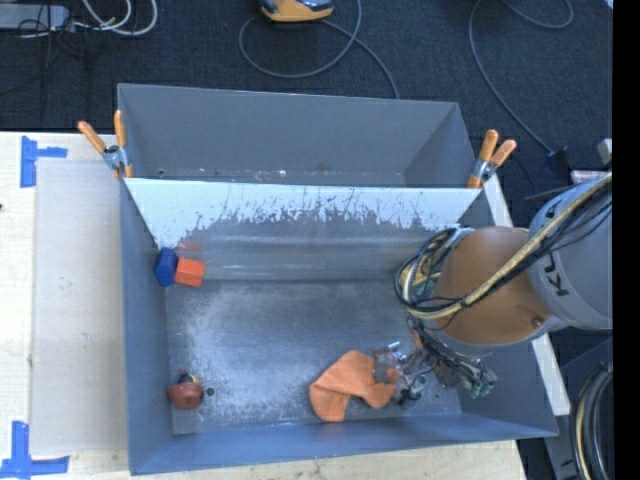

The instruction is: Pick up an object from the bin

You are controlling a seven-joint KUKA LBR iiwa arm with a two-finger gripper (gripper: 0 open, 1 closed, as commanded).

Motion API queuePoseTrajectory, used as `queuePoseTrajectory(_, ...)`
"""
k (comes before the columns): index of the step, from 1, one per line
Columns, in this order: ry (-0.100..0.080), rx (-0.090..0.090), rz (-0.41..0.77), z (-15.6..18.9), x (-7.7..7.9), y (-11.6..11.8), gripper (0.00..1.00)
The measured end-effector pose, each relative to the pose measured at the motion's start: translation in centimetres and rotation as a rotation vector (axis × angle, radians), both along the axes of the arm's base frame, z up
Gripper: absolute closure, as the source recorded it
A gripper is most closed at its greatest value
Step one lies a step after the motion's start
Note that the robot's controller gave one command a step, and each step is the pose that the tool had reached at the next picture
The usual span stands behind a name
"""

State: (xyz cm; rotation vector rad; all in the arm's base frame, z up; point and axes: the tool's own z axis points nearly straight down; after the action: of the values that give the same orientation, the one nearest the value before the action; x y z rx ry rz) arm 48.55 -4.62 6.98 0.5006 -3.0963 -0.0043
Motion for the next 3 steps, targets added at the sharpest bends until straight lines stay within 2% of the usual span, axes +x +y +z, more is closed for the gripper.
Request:
queuePoseTrajectory(1, 0.000, 0.000, 0.000, 0.0, 0.0, 0.0, 1.00)
queuePoseTrajectory(2, 0.010, 0.002, -0.002, 3.9, 0.0, -0.3, 1.00)
queuePoseTrajectory(3, -0.008, -0.001, 0.009, 5.8, 1.3, -0.3, 1.00)
